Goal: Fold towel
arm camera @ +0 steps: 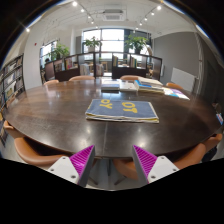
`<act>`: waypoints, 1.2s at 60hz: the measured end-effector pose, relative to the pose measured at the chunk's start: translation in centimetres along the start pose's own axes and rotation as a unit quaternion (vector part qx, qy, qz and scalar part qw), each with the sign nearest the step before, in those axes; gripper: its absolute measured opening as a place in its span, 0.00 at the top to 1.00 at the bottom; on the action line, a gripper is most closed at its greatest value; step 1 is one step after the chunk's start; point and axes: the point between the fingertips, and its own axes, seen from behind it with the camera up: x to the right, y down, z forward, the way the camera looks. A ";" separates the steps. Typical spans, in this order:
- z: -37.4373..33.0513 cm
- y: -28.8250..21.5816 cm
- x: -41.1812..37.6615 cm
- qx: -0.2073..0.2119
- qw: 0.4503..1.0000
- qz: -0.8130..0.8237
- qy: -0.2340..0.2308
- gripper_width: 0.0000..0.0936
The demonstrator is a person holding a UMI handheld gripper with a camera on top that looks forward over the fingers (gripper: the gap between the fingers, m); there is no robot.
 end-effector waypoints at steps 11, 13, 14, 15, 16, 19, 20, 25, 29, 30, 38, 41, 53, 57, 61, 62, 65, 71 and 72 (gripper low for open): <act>9.6 -4.6 -6.3 -0.007 1.000 -0.001 -0.025 0.22; 11.5 -5.5 -7.0 -0.010 1.000 -0.002 -0.024 0.22; 12.5 -5.9 -7.4 -0.011 1.000 -0.002 -0.023 0.22; 13.2 -6.3 -7.8 -0.014 1.000 -0.002 -0.023 0.22; 14.1 -6.7 -8.1 -0.016 1.000 -0.003 -0.024 0.22; 16.8 -7.9 -9.0 -0.019 1.000 -0.004 -0.023 0.22; 17.7 -8.3 -9.2 -0.020 1.000 -0.004 -0.022 0.22; 21.9 -10.1 -11.0 -0.022 0.999 -0.006 -0.025 0.23; 24.8 -11.2 -11.7 -0.022 0.999 -0.015 -0.022 0.26; 25.4 -11.4 -11.9 -0.024 0.999 -0.018 -0.020 0.27; 29.2 -10.8 -11.9 -0.050 0.998 -0.044 -0.003 0.43; 29.4 -10.9 -11.5 -0.045 0.998 -0.043 0.012 0.56; 29.3 -10.7 -9.7 -0.044 0.998 -0.033 0.039 0.95; 29.2 -10.6 -9.7 -0.057 0.997 -0.038 0.031 0.96; 28.8 -11.2 -9.6 -0.066 0.997 -0.034 0.022 0.96; 28.6 -11.5 -9.4 -0.063 0.997 -0.035 0.021 0.96; 27.7 -13.3 -8.3 -0.050 0.997 -0.042 0.028 0.96; 24.8 -17.1 -4.2 -0.017 0.998 -0.042 0.045 0.96; 24.5 -17.8 -3.4 -0.013 0.998 -0.043 0.051 0.97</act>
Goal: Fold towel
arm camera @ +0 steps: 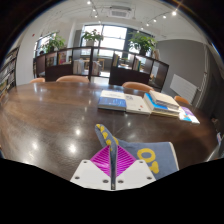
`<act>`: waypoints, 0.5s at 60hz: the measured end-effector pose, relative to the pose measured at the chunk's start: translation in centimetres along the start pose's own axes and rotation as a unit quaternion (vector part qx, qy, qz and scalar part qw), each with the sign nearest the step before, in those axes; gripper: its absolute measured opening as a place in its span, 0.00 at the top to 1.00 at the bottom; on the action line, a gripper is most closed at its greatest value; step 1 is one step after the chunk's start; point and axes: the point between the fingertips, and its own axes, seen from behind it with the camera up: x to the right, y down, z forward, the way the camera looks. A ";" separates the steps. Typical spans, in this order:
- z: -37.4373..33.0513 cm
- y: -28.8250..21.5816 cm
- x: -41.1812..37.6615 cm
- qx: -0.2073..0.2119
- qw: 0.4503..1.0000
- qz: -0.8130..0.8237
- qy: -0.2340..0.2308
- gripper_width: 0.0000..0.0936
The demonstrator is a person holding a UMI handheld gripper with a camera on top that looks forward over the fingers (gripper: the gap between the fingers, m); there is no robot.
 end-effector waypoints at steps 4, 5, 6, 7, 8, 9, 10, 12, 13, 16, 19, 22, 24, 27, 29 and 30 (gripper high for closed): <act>-1.2 -1.5 4.2 0.011 1.000 0.002 0.011 0.96; -1.4 -1.8 5.2 0.014 1.000 0.003 0.013 0.97; -1.5 -1.9 6.4 0.017 1.000 0.003 0.017 0.97; -1.6 -2.0 7.6 0.018 1.000 0.002 0.021 0.96; -1.7 -2.2 8.9 0.018 0.999 0.000 0.026 0.97; -1.7 -2.3 10.1 0.019 0.999 -0.001 0.032 0.96; -1.7 -2.3 11.3 0.020 0.999 -0.002 0.037 0.96; -1.7 -2.2 13.4 0.020 0.999 0.001 0.042 0.96; -1.6 -2.0 14.4 0.019 0.999 0.004 0.041 0.96; -1.1 -1.3 16.9 0.016 0.999 0.015 0.037 0.97; -0.5 -0.3 18.9 0.007 0.999 0.021 0.030 0.96; 0.3 0.8 20.6 0.002 0.999 0.016 0.029 0.96; 0.9 1.5 21.6 -0.004 1.000 0.011 0.025 0.96; 1.9 3.2 22.3 -0.016 1.000 0.011 0.016 0.95; 2.6 4.2 22.5 -0.024 1.000 0.011 0.007 0.90; 2.9 4.6 22.6 -0.027 1.000 0.010 0.004 0.85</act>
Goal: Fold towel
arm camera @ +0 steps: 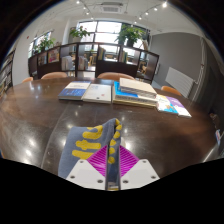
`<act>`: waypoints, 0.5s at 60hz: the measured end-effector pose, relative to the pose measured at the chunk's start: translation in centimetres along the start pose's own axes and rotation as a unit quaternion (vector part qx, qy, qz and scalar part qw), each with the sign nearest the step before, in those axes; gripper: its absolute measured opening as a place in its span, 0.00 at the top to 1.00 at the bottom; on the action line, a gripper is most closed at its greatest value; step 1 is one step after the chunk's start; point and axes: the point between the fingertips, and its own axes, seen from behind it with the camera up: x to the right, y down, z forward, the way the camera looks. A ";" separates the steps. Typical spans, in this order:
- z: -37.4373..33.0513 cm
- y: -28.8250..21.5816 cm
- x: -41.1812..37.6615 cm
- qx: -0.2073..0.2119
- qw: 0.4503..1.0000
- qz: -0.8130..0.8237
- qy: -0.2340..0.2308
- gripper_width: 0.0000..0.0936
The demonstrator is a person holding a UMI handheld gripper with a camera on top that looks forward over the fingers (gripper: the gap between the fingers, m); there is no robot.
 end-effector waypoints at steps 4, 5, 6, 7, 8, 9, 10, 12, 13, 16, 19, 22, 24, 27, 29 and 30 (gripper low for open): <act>0.8 1.9 1.2 -0.013 1.000 -0.005 0.011 0.60; 0.9 2.3 1.4 -0.017 1.000 -0.009 0.013 0.55; 0.9 2.6 1.6 -0.020 1.000 -0.012 0.014 0.50; 0.8 2.8 1.6 -0.021 1.000 -0.014 0.014 0.47; 0.8 2.9 1.6 -0.021 1.000 -0.016 0.013 0.45; 0.7 3.0 1.8 -0.021 1.000 -0.017 0.011 0.42; 0.4 3.0 1.6 -0.020 1.000 -0.016 0.010 0.40; -0.2 2.9 1.4 -0.017 1.000 -0.013 0.005 0.36; -0.5 2.7 1.2 -0.013 1.000 -0.013 0.002 0.34; -1.8 1.7 1.0 0.000 1.000 -0.008 -0.001 0.32; -3.4 0.3 1.1 0.011 1.000 -0.002 0.002 0.31; -5.7 -1.2 1.4 0.030 1.000 0.002 0.008 0.29; -7.4 -2.1 1.6 0.041 0.999 0.005 0.014 0.27; -10.1 -3.5 1.6 0.058 0.998 0.013 0.019 0.24; -11.9 -4.4 1.6 0.070 0.997 0.019 0.020 0.22; -12.8 -4.7 1.6 0.077 0.997 0.023 0.021 0.21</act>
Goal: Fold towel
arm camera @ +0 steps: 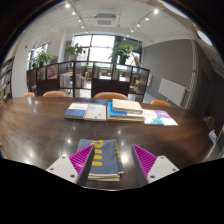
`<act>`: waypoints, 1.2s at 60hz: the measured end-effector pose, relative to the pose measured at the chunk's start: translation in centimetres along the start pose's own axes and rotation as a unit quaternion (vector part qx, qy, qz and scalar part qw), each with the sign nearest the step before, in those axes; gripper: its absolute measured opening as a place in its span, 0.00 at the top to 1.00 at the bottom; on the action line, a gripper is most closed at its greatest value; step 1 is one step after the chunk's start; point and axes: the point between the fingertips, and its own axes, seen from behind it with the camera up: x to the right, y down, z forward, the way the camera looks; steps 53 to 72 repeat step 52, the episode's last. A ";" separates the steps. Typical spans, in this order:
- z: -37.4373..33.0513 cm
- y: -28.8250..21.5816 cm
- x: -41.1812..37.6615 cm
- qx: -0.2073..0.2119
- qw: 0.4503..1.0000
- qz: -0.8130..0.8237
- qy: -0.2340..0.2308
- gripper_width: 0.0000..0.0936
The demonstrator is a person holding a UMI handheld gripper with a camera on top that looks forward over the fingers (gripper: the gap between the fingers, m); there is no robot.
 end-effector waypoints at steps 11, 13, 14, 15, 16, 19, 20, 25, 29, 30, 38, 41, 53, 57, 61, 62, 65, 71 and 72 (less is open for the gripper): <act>-9.4 -2.5 -1.8 0.058 0.997 0.043 -0.019 0.20; -10.5 -2.3 -1.6 0.059 0.997 0.046 -0.021 0.20; -11.1 -2.1 -1.6 0.059 0.997 0.047 -0.021 0.20; -11.8 -1.9 -1.5 0.059 0.997 0.046 -0.020 0.19; -12.4 -1.7 -1.4 0.059 0.997 0.046 -0.018 0.20; -14.5 -0.9 -1.5 0.059 0.997 0.046 -0.011 0.20; -15.0 -0.7 -1.5 0.060 0.997 0.046 -0.009 0.20; -17.5 0.4 -1.8 0.058 0.997 0.046 -0.011 0.20; -18.9 1.1 -1.8 0.056 0.998 0.039 -0.008 0.20; -19.3 1.3 -1.8 0.055 0.998 0.037 -0.008 0.20; -21.2 2.8 -2.3 0.049 0.998 0.032 -0.015 0.20; -21.9 3.1 -2.3 0.048 0.998 0.031 -0.018 0.20; -23.0 3.6 -2.1 0.048 0.998 0.038 -0.021 0.20; -23.0 3.6 -2.1 0.048 0.998 0.038 -0.021 0.20; -23.0 3.6 -2.1 0.048 0.998 0.038 -0.021 0.20; -23.0 3.6 -2.1 0.048 0.998 0.038 -0.021 0.20; -23.0 3.6 -2.1 0.048 0.998 0.038 -0.021 0.20; -23.0 3.6 -2.1 0.048 0.998 0.038 -0.021 0.20; -23.0 3.6 -2.1 0.048 0.998 0.038 -0.021 0.20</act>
